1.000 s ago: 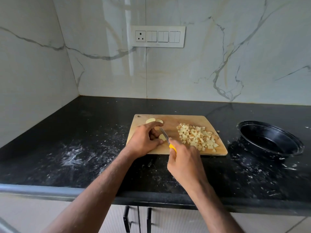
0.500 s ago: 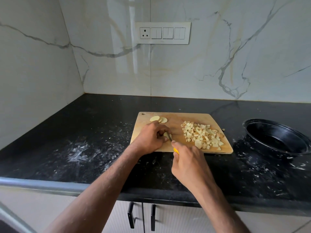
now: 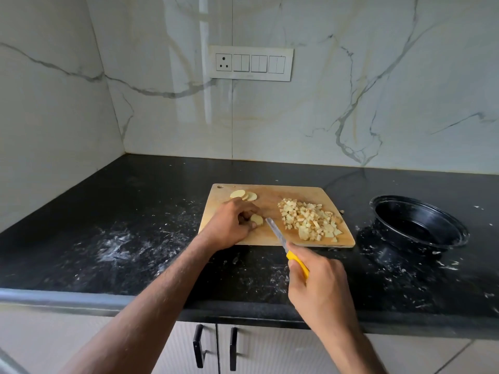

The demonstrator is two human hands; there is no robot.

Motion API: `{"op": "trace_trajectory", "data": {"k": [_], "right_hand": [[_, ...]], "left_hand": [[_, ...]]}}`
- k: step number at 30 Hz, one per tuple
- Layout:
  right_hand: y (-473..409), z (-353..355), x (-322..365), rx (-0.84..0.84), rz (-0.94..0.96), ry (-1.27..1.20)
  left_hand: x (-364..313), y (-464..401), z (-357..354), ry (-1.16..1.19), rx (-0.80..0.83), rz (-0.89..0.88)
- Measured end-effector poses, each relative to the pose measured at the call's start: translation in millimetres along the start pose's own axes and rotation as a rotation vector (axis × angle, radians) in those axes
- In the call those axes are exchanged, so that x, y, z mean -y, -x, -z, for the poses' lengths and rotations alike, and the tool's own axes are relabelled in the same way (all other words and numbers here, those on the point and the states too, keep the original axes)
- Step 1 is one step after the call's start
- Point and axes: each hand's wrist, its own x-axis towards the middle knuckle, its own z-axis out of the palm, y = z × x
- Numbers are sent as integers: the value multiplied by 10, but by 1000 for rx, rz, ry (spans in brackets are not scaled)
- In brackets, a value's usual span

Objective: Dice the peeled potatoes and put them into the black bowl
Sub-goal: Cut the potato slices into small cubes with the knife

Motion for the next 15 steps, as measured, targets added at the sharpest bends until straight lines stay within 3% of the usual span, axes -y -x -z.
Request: {"op": "trace_trajectory", "data": {"k": [6,15], "right_hand": [[-337,-179,208,-63,41,-24],[-496,-390,261,26,71,37]], "left_hand": [[10,21,29,158,-39,109],[30,7,36,218,-84,146]]}}
